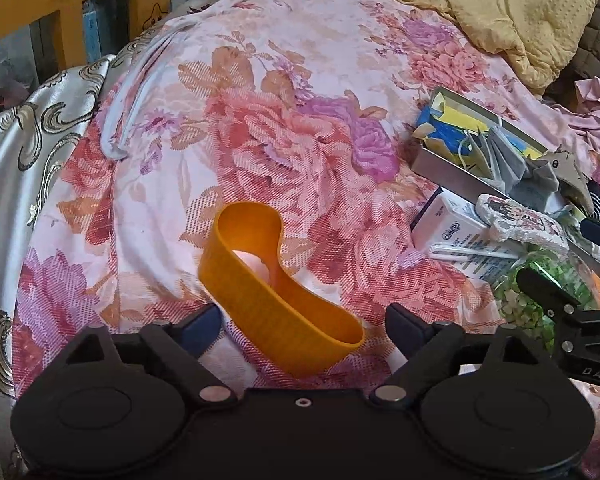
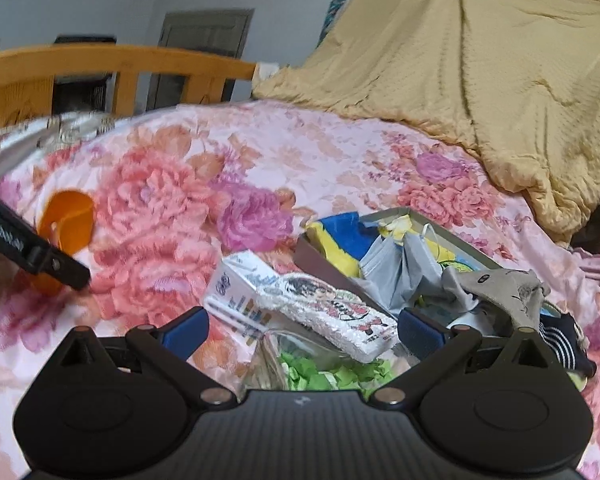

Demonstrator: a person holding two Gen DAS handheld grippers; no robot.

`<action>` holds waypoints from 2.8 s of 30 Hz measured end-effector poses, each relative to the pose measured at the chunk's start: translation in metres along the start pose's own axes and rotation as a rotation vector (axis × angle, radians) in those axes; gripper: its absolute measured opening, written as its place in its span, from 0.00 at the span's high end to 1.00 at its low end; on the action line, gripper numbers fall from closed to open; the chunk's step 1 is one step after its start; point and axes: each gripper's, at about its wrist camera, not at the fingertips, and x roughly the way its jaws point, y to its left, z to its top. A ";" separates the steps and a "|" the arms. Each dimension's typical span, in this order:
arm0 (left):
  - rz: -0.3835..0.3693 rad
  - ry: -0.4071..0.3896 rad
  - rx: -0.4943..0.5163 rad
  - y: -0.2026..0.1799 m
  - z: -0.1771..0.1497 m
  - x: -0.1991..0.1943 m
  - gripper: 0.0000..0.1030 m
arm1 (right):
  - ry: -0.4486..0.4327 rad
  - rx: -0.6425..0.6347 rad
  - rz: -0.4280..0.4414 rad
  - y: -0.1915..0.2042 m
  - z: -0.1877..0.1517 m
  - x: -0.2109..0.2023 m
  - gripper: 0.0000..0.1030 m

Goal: Organize soft objects
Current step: 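Grasp the orange silicone strap with the left gripper while the right grasps the white cartoon packet, then lift the orange strap and white packet and carry both over the tray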

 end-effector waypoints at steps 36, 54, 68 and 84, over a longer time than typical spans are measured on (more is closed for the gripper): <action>-0.015 -0.061 0.036 -0.028 0.007 -0.020 0.74 | 0.074 -0.118 0.039 0.007 0.007 0.032 0.64; -0.031 -0.103 0.101 -0.067 0.006 -0.045 0.79 | 0.025 -0.037 0.031 -0.008 0.014 0.007 0.88; 0.030 -0.178 0.308 -0.094 -0.015 -0.075 0.82 | 0.017 0.008 0.056 -0.018 0.013 -0.010 0.91; -0.093 -0.235 0.452 -0.140 -0.018 -0.091 0.83 | -0.013 0.102 0.028 -0.053 0.015 -0.032 0.91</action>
